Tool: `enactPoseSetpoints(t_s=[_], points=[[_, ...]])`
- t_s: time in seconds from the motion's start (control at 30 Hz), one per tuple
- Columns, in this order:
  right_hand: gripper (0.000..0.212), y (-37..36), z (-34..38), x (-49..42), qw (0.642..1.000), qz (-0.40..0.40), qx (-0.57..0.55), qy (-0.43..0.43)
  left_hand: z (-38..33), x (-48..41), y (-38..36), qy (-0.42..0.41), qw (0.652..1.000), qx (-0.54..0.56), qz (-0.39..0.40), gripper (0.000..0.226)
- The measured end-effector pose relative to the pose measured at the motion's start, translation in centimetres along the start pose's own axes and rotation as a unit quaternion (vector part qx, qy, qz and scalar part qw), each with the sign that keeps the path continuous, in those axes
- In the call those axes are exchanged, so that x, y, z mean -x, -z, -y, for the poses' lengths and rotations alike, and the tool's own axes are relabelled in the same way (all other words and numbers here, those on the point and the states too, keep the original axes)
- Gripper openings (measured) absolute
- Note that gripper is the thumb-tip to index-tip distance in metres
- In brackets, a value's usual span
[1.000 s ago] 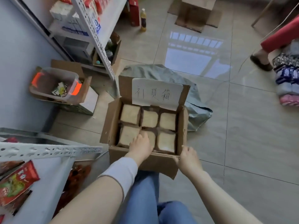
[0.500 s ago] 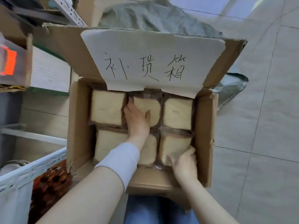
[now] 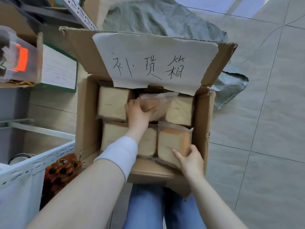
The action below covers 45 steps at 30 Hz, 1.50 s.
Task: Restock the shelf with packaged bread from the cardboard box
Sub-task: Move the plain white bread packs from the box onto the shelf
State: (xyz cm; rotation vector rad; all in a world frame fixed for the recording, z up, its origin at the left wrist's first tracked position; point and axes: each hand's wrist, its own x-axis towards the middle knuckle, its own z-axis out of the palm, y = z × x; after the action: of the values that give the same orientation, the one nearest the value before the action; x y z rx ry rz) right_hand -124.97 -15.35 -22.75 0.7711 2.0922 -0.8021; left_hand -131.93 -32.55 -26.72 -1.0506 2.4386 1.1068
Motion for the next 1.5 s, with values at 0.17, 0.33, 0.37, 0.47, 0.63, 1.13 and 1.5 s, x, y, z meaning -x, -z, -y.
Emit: enactPoseSetpoints(t_s=[0.17, 0.33, 0.37, 0.47, 0.63, 1.13, 1.5], points=[[0.025, 3.7, -1.0, 3.1, 0.985, -0.003, -0.174, 0.009, -2.2, 5.2, 5.4, -0.003, 0.976, 0.217, -0.027, 0.033], [0.021, 7.7, -1.9, 9.0, 0.953, 0.127, -0.27, 0.053, -3.5, 13.6, 14.2, -0.027, 0.935, 0.336, -0.114, 0.02], [0.025, 8.5, -1.8, 10.6, 0.944, 0.155, -0.28, 0.082, -3.4, 15.7, 16.2, -0.031, 0.924, 0.357, -0.132, 0.021], [0.038, 10.9, -1.3, 16.6, 0.926, 0.238, -0.248, 0.154, -2.5, 23.1, 22.0, -0.035, 0.882, 0.429, -0.189, 0.028], [0.044, 11.8, 0.6, 28.9, 0.909, 0.309, -0.127, 0.25, 0.6, 36.0, 33.4, -0.053, 0.823, 0.479, -0.3, 0.02], [0.039, -11.4, 5.8, 66.5, 0.738, 0.463, 0.016, 0.49, 28.0, 65.8, 62.2, -0.023, 0.723, 0.357, -0.591, 0.012], [0.038, -32.9, 16.3, 80.5, 0.708, 0.384, -0.014, 0.592, 43.4, 59.5, 74.5, 0.005, 0.667, 0.36, -0.652, 0.026]])
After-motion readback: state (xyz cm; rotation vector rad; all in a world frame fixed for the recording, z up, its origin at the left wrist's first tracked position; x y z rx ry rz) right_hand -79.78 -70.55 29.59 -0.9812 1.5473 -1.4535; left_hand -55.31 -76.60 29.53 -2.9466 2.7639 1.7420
